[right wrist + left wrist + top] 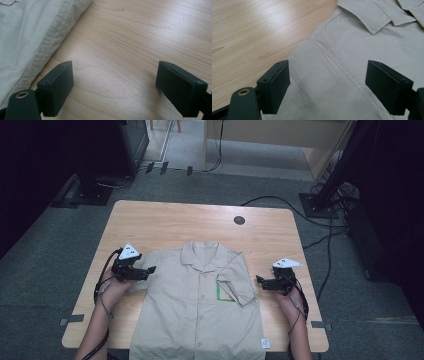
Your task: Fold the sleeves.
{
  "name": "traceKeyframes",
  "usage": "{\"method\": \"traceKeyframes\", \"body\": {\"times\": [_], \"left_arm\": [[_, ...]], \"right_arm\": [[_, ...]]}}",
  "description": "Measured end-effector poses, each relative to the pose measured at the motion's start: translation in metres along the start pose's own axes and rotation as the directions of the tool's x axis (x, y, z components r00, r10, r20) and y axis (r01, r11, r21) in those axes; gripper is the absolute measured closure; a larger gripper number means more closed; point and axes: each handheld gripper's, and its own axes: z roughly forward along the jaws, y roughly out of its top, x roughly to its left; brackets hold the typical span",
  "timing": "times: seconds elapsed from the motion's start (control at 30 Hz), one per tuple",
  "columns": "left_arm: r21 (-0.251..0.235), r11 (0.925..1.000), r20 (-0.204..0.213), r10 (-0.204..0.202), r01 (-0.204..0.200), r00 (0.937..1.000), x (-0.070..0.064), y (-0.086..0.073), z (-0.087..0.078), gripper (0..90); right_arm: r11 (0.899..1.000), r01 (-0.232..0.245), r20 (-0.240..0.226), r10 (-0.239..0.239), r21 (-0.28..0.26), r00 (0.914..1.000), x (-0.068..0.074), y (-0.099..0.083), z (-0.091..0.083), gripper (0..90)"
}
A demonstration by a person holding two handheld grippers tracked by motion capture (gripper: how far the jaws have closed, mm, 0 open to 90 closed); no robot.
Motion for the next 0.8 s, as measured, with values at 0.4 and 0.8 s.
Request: {"method": "traceKeyframes", "body": {"times": [0.4,0.8], "left_arm": [[0.001,0.9999,-0.009,-0.011,0.011,0.9999,0.005,-0.003,-0.002,20.1],[0.003,0.9997,-0.020,-0.025,0.025,0.9995,0.010,-0.005,-0.004,20.1]], "right_arm": [[1.000,0.000,0.000,0.000,0.000,1.0000,0.000,0.000,0.000,14.5],[1.000,0.000,0.000,0.000,0.000,1.0000,0.000,0.000,0.000,14.5]]}}
